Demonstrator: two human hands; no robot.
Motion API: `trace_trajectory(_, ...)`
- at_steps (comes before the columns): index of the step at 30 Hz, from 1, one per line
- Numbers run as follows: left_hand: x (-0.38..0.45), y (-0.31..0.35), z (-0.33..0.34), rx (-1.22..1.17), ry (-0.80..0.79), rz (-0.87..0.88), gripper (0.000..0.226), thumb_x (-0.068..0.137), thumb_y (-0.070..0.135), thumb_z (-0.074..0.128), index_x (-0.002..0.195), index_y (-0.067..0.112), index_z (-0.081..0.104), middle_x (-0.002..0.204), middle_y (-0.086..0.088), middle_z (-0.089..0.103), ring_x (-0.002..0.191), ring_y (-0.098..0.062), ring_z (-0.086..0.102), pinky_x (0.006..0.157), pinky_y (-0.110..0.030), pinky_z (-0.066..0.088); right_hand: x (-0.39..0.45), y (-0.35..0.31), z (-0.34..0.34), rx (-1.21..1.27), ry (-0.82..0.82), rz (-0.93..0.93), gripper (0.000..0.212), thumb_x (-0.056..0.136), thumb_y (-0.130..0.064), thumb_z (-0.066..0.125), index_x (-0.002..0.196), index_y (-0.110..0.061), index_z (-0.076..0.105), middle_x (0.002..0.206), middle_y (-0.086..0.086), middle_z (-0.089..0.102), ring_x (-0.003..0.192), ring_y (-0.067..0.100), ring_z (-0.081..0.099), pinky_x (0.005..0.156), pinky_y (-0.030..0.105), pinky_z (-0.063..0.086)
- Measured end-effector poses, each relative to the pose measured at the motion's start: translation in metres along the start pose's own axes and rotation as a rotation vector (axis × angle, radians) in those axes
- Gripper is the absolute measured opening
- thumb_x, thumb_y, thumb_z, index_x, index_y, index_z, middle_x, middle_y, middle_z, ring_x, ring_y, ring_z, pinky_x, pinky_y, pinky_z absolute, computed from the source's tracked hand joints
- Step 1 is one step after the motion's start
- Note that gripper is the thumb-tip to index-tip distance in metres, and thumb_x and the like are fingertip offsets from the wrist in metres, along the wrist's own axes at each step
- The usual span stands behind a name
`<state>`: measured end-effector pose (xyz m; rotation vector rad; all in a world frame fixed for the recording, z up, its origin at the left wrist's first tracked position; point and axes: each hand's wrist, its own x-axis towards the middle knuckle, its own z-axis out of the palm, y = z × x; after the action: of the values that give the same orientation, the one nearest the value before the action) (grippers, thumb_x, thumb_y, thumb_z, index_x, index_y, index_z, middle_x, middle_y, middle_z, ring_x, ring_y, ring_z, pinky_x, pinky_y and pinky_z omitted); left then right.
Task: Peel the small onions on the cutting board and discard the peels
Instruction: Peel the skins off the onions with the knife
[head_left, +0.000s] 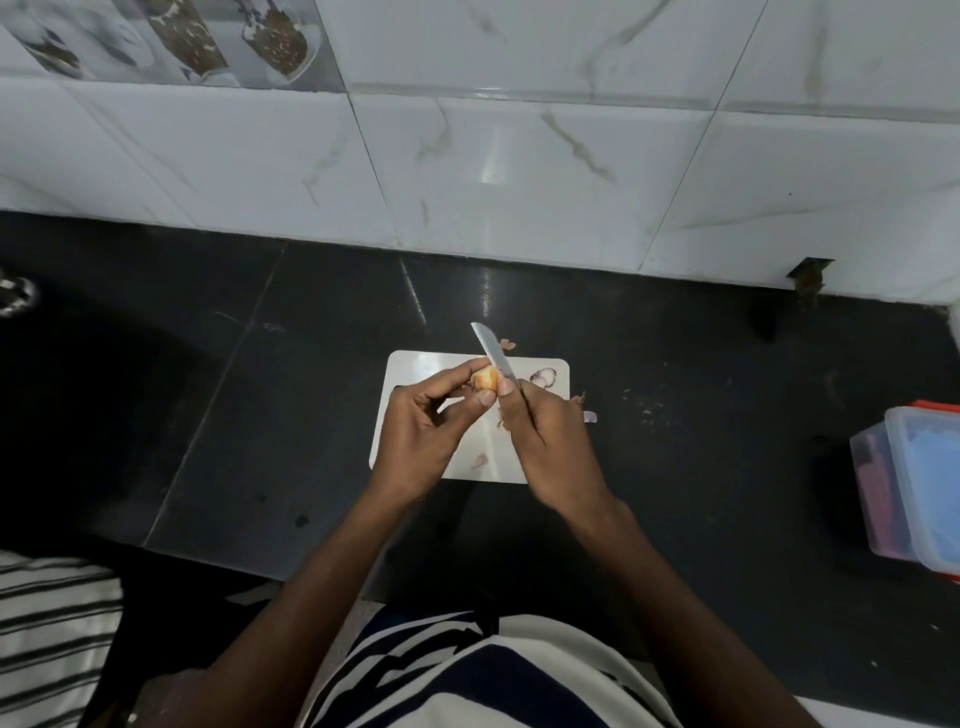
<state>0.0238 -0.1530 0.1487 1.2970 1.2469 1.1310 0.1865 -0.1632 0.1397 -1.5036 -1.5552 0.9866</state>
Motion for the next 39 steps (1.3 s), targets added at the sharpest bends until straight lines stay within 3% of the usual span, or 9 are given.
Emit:
trace_trajectory(8, 0.010, 0.012, -0.015, 0.100, -0.094, 0.116, 0.034, 0.095, 0.005, 0.080, 0.128, 0.012, 0.079, 0.119, 0.004, 0.083, 0.112, -0.016, 0.078, 0.097, -0.035, 0.065, 0.006, -0.007, -0.011, 0.011, -0.121, -0.043, 0.039, 0.112, -0.051, 0.037, 0.084, -0.034, 0.058, 0.063, -0.012, 0.056, 0.062, 0.010, 0.058, 0.057, 0.031, 0.048)
trace_trajectory(12, 0.000, 0.010, 0.008, -0.069, 0.022, 0.050, 0.041, 0.096, 0.003, 0.077, 0.131, 0.024, 0.075, 0.116, 0.007, 0.084, 0.108, -0.011, 0.077, 0.101, -0.026, 0.060, -0.007, -0.020, 0.012, 0.360, 0.017, 0.045, 0.047, 0.115, -0.040, 0.037, 0.082, -0.013, 0.059, 0.056, -0.012, 0.043, 0.052, 0.004, 0.041, 0.053, 0.024, 0.035)
trace_trajectory(18, 0.012, 0.006, -0.019, 0.040, -0.127, 0.068, 0.035, 0.094, -0.001, 0.079, 0.128, 0.005, 0.078, 0.119, -0.004, 0.083, 0.109, -0.014, 0.077, 0.097, -0.032, 0.064, 0.001, -0.007, -0.010, 0.063, -0.110, -0.015, 0.045, 0.110, -0.053, 0.040, 0.083, -0.025, 0.063, 0.061, -0.002, 0.053, 0.056, 0.016, 0.049, 0.056, 0.044, 0.046)
trace_trajectory(20, 0.016, 0.006, -0.023, 0.035, -0.171, 0.079, 0.033, 0.094, 0.001, 0.080, 0.127, 0.002, 0.078, 0.119, -0.009, 0.082, 0.108, -0.017, 0.076, 0.096, -0.031, 0.064, 0.001, -0.008, -0.015, 0.145, -0.169, -0.017, 0.039, 0.111, -0.049, 0.043, 0.082, -0.032, 0.064, 0.060, -0.001, 0.049, 0.053, 0.013, 0.043, 0.051, 0.036, 0.041)
trace_trajectory(25, 0.014, -0.002, -0.008, -0.143, -0.091, -0.039, 0.041, 0.092, 0.019, 0.078, 0.133, 0.013, 0.076, 0.116, -0.005, 0.084, 0.113, -0.025, 0.077, 0.104, -0.035, 0.061, 0.003, -0.017, -0.018, 0.489, -0.241, 0.243, 0.048, 0.107, -0.054, 0.045, 0.071, -0.023, 0.051, 0.057, 0.000, 0.033, 0.044, 0.008, 0.026, 0.040, 0.017, 0.025)
trace_trajectory(27, 0.012, -0.009, -0.005, -0.166, -0.056, -0.051, 0.042, 0.094, 0.020, 0.077, 0.136, 0.013, 0.075, 0.122, -0.008, 0.083, 0.120, -0.036, 0.075, 0.110, -0.043, 0.059, 0.005, -0.016, -0.021, 0.463, -0.270, 0.249, 0.050, 0.108, -0.054, 0.044, 0.075, -0.017, 0.047, 0.056, -0.002, 0.030, 0.044, 0.008, 0.024, 0.039, 0.016, 0.023)
trace_trajectory(32, 0.015, -0.020, -0.006, -0.129, -0.032, -0.114, 0.040, 0.098, 0.017, 0.078, 0.137, 0.009, 0.075, 0.127, -0.003, 0.082, 0.123, -0.026, 0.076, 0.110, -0.040, 0.059, 0.010, -0.002, -0.024, 0.512, -0.235, 0.375, 0.050, 0.110, -0.053, 0.045, 0.078, -0.015, 0.047, 0.058, -0.002, 0.031, 0.047, 0.010, 0.023, 0.046, 0.023, 0.016)
trace_trajectory(35, 0.016, -0.034, -0.010, -0.198, -0.001, -0.223, 0.043, 0.095, 0.022, 0.079, 0.134, 0.005, 0.075, 0.126, -0.006, 0.081, 0.124, -0.024, 0.076, 0.110, -0.044, 0.060, 0.021, 0.039, -0.023, 0.156, -0.084, 0.321, 0.055, 0.110, -0.053, 0.047, 0.068, -0.019, 0.053, 0.054, -0.006, 0.048, 0.046, 0.008, 0.043, 0.047, 0.024, 0.033)
trace_trajectory(39, 0.008, -0.058, -0.009, -0.212, -0.019, -0.332, 0.036, 0.101, 0.019, 0.076, 0.134, 0.007, 0.075, 0.127, -0.005, 0.081, 0.126, -0.023, 0.075, 0.107, -0.037, 0.061, 0.037, 0.098, -0.017, -0.459, -0.110, 0.387, 0.050, 0.109, -0.058, 0.044, 0.074, -0.024, 0.055, 0.071, -0.001, 0.061, 0.069, 0.021, 0.063, 0.056, 0.029, 0.037)
